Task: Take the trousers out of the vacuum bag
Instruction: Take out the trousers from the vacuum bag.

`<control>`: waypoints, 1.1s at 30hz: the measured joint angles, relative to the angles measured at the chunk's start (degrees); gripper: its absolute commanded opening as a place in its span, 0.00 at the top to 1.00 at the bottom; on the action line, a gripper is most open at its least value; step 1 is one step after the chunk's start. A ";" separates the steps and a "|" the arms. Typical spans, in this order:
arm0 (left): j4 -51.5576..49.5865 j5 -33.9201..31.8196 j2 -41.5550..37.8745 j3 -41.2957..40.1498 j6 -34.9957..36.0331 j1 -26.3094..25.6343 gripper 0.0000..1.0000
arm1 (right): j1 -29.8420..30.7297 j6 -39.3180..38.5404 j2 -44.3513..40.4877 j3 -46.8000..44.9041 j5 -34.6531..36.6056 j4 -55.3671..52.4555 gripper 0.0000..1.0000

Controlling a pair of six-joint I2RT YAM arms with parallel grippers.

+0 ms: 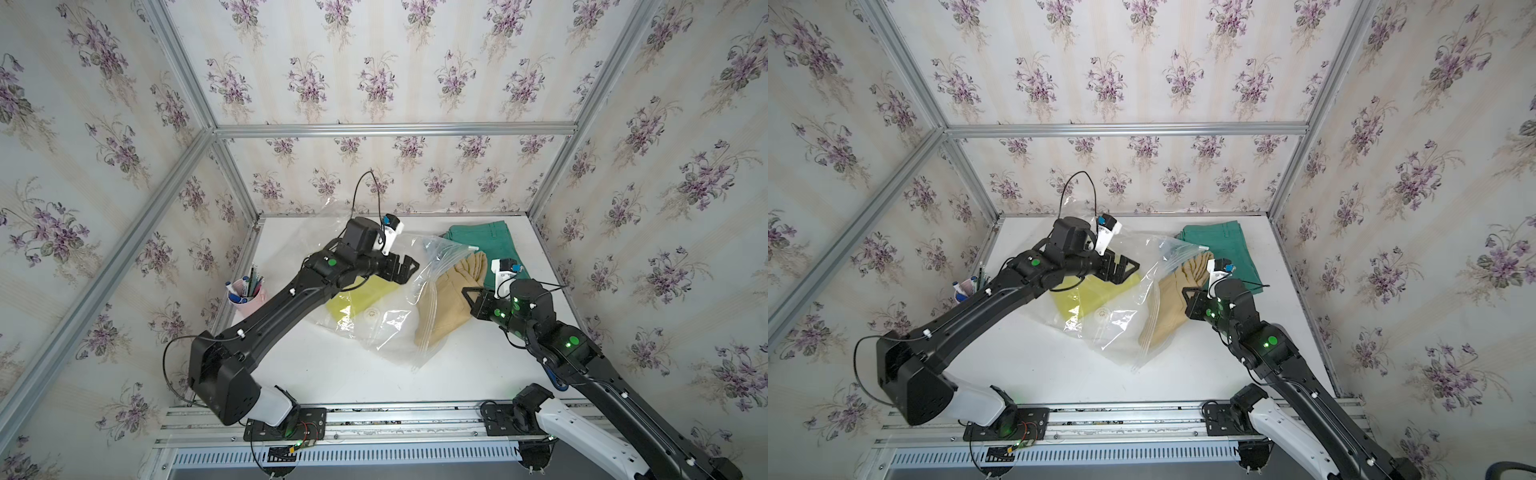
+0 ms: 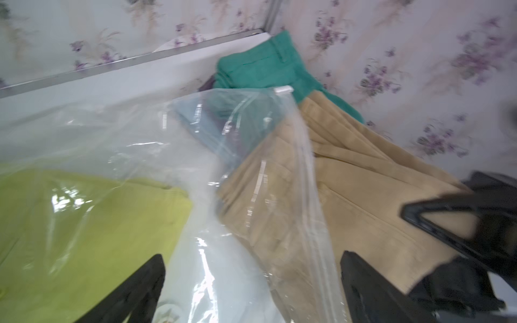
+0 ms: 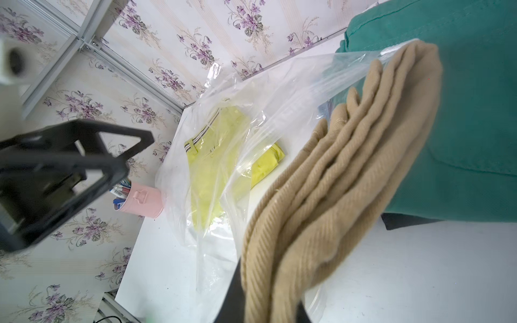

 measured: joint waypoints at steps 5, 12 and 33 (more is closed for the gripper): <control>0.20 -2.69 -5.05 -1.79 3.48 -11.85 0.00 | -0.35 -0.68 1.33 2.01 0.35 -1.11 1.00; 0.68 -12.46 -4.28 -3.82 5.38 -23.23 0.00 | -3.39 -3.19 3.45 5.05 -0.81 -2.34 1.00; 5.68 -28.65 15.34 2.23 5.40 -29.79 0.07 | -12.17 -6.36 2.58 5.95 -9.40 -4.33 1.00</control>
